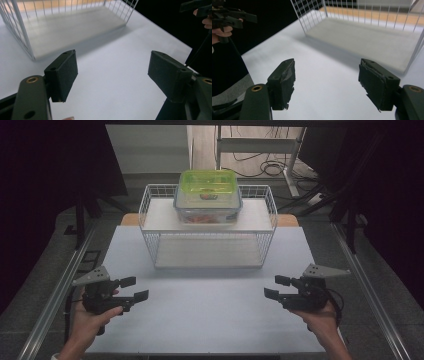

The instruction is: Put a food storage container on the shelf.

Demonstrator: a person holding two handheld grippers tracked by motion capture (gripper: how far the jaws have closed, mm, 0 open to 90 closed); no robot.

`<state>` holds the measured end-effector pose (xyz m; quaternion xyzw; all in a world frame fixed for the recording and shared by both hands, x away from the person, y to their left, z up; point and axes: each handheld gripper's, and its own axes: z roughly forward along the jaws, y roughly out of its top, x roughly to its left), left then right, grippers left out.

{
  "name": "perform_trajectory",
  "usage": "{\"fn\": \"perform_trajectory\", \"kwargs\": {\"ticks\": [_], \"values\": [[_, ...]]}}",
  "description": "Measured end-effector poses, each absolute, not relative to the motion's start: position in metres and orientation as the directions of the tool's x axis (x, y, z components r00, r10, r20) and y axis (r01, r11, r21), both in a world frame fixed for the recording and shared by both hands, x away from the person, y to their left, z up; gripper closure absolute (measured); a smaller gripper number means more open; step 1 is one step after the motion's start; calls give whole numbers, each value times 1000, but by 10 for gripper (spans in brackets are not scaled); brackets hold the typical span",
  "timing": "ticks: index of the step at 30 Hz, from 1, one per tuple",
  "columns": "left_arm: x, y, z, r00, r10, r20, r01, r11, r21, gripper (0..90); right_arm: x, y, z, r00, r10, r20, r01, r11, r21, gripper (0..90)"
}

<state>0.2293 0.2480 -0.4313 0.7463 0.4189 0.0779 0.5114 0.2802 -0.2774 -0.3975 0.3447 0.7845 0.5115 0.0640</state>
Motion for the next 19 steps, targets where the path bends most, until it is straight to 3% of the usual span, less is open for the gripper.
{"fn": "perform_trajectory", "kwargs": {"ticks": [5, 19], "values": [[233, 239, -456, 616, 713, -336, 599, -146, 787, 231, 281, -280, -426, -739, 621, 263, 514, 266, 815, 297], [234, 236, -463, 607, 717, -343, 611, -145, 778, 235, 281, -284, -431, -745, 615, 260, 504, 262, 823, 294]]}}
